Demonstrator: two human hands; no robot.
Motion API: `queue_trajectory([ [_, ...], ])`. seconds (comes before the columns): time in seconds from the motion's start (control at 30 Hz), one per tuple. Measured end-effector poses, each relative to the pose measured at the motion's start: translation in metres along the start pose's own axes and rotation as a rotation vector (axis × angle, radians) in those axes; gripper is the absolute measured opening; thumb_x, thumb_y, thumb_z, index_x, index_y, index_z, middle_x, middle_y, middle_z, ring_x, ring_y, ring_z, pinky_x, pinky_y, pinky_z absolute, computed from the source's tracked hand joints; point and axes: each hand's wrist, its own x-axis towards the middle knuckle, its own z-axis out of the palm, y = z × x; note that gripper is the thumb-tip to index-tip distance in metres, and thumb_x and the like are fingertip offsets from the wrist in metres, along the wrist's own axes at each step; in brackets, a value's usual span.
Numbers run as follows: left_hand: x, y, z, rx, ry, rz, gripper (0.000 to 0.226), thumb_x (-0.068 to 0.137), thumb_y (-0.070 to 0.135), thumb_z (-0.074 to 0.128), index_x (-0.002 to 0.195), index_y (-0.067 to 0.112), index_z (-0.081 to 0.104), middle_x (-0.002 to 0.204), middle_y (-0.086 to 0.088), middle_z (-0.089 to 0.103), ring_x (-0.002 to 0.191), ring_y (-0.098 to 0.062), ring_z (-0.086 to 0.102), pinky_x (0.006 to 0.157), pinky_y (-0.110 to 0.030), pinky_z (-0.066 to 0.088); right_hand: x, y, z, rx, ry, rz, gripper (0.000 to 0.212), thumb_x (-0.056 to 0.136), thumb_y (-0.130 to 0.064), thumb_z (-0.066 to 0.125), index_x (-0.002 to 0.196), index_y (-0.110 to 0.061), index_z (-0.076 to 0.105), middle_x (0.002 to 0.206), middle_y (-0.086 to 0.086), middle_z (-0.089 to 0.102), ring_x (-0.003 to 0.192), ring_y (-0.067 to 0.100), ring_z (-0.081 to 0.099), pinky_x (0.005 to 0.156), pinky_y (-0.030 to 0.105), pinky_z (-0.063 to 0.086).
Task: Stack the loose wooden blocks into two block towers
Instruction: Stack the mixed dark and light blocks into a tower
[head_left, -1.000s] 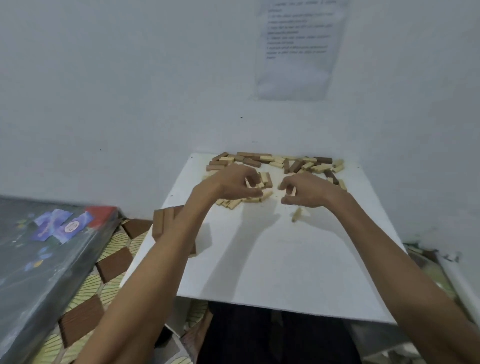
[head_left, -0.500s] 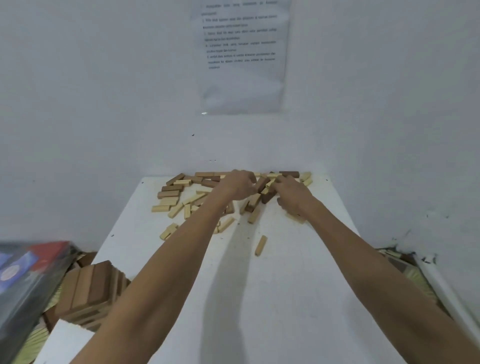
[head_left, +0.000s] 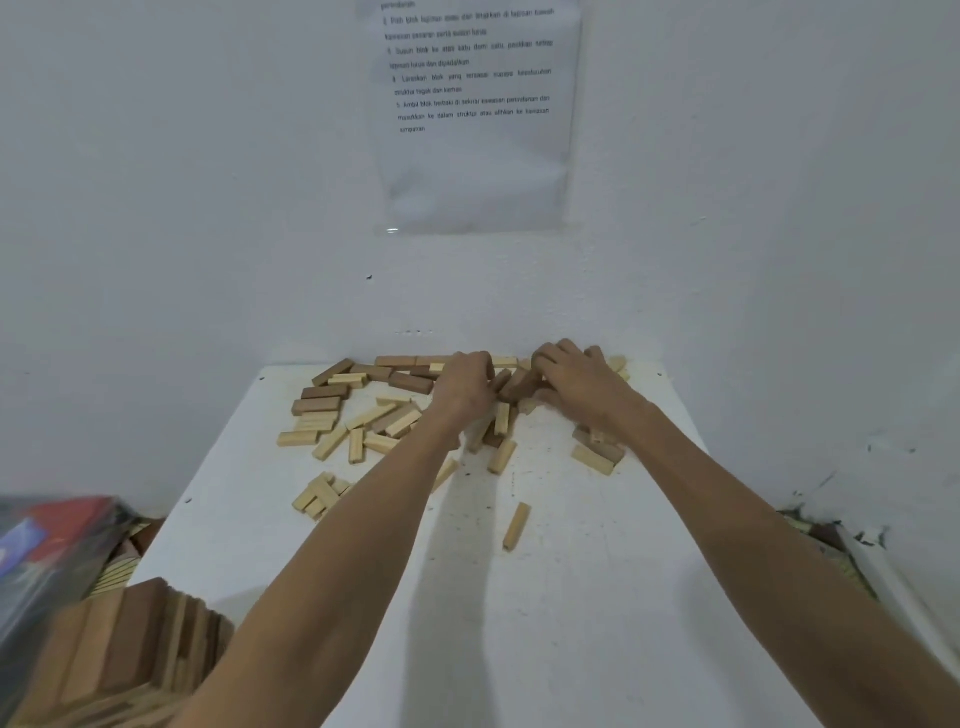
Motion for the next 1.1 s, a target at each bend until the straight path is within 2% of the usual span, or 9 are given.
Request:
queue_trajectory([
  [0.17,-0.010,-0.016,0.004,-0.171,0.058,-0.130,0.049,0.101,0.050,0.057,0.118,0.004,0.064,0.103,-0.012,0.068,0.101,-0.031,0.065,0.073,-0.031,0.040,0.028,-0.002,-0.011,-0.075,-0.195,-0.074,0.018,0.100,-0.024,0.054,0.116,-0.016,0.054,0.131,0.002,0.053,0.125,0.022,0.043,0.098,0.044,0.036],
  [0.23,-0.015,-0.022,0.001,-0.215,0.085,-0.144,0.049,0.102,0.046,0.058,0.124,0.003,0.065,0.116,-0.015,0.071,0.110,-0.032,0.065,0.079,-0.033,0.046,0.033,-0.008,-0.008,-0.066,-0.222,-0.071,0.013,0.099,-0.017,0.053,0.112,-0.019,0.052,0.123,0.001,0.058,0.121,0.022,0.045,0.097,0.044,0.036],
  [0.33,-0.023,-0.028,0.000,-0.238,0.097,-0.115,0.039,0.099,0.034,0.063,0.124,0.004,0.068,0.112,-0.016,0.075,0.107,-0.031,0.068,0.091,-0.039,0.054,0.036,-0.016,-0.004,-0.083,-0.185,-0.100,0.027,0.100,-0.007,0.049,0.119,-0.025,0.052,0.123,-0.005,0.064,0.118,0.022,0.045,0.095,0.046,0.036],
  [0.47,-0.035,-0.030,0.001,-0.303,0.118,-0.081,0.037,0.096,0.035,0.069,0.118,0.005,0.068,0.099,-0.012,0.075,0.095,-0.028,0.069,0.085,-0.040,0.056,0.039,-0.017,-0.007,-0.193,-0.157,-0.131,0.016,0.104,-0.019,0.051,0.111,-0.023,0.064,0.107,-0.007,0.063,0.116,0.021,0.043,0.088,0.042,0.028],
  [0.57,-0.037,-0.031,0.003,-0.327,0.135,-0.072,0.037,0.096,0.036,0.069,0.115,0.005,0.069,0.096,-0.011,0.074,0.093,-0.026,0.068,0.083,-0.037,0.055,0.038,-0.019,-0.013,-0.256,-0.195,-0.113,0.020,0.105,-0.027,0.050,0.117,-0.020,0.064,0.115,-0.002,0.060,0.119,0.021,0.040,0.095,0.045,0.032],
  [0.67,-0.037,-0.033,0.000,-0.338,0.161,-0.071,0.049,0.097,0.053,0.062,0.107,0.006,0.072,0.090,-0.008,0.074,0.087,-0.023,0.067,0.081,-0.037,0.055,0.033,-0.018,-0.006,-0.254,-0.189,-0.046,0.024,0.107,-0.027,0.043,0.123,-0.016,0.059,0.121,0.003,0.058,0.121,0.025,0.039,0.097,0.050,0.033],
  [0.8,-0.049,-0.037,-0.009,-0.430,0.246,-0.074,0.053,0.102,0.051,0.057,0.132,0.009,0.067,0.092,-0.004,0.074,0.086,-0.017,0.067,0.091,-0.033,0.053,0.025,-0.031,-0.004,-0.046,-0.047,0.098,0.015,0.107,-0.022,0.043,0.109,-0.018,0.057,0.112,0.000,0.065,0.118,0.025,0.042,0.099,0.053,0.028],
  [0.97,-0.088,-0.036,-0.024,-0.485,0.227,-0.082,0.047,0.107,0.043,0.050,0.146,0.017,0.056,0.060,0.000,0.054,0.052,-0.009,0.045,0.051,-0.011,0.037,-0.005,-0.059,-0.020,0.349,0.094,0.243,0.019,0.104,-0.023,0.052,0.113,-0.009,0.061,0.101,0.010,0.068,0.099,0.030,0.060,0.077,0.039,0.044],
  [1.1,-0.143,-0.043,-0.025,-0.451,0.116,-0.086,0.046,0.109,0.041,0.044,0.150,0.021,0.051,0.063,0.006,0.058,0.051,-0.009,0.044,0.048,-0.014,0.034,-0.049,-0.092,-0.031,0.640,0.109,0.360,0.025,0.101,-0.022,0.059,0.121,-0.009,0.063,0.109,0.007,0.068,0.102,0.026,0.063,0.070,0.029,0.045],
])
